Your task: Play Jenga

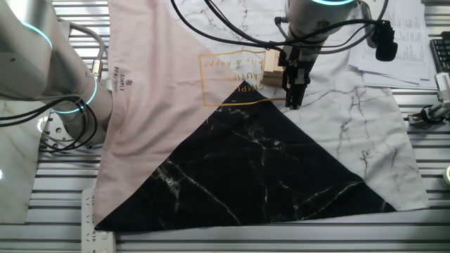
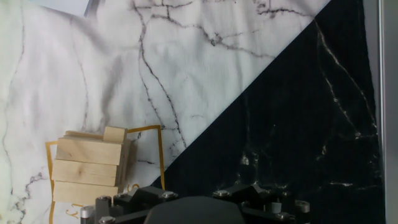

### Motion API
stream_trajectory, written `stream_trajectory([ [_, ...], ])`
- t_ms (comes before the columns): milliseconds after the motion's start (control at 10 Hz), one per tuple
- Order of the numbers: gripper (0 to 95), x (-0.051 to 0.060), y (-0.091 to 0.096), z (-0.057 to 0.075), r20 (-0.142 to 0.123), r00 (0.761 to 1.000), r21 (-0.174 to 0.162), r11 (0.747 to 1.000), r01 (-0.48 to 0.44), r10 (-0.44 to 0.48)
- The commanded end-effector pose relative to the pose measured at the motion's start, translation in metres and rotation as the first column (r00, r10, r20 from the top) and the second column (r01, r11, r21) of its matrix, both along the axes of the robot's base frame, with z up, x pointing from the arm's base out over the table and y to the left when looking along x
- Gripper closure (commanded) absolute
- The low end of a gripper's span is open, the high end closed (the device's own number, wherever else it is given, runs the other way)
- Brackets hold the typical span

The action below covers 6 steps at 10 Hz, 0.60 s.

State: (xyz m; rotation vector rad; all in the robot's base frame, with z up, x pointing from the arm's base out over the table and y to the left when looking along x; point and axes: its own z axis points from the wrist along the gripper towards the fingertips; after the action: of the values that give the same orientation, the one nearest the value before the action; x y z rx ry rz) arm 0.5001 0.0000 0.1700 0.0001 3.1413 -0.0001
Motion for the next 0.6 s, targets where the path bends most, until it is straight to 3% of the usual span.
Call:
stream_trajectory([
  [100, 0.0, -0.0001, 0.0000, 0.0000, 0.000, 1.000, 0.000, 1.000, 0.000, 0.000],
  [200, 95.0, 0.0002, 0.0001, -0.0001, -0.045, 0.999, -0.057, 0.998, -0.018, 0.016],
  [600, 95.0, -0.0001, 0.0005, 0.0002, -0.045, 0.999, -0.058, 0.998, -0.019, 0.016],
])
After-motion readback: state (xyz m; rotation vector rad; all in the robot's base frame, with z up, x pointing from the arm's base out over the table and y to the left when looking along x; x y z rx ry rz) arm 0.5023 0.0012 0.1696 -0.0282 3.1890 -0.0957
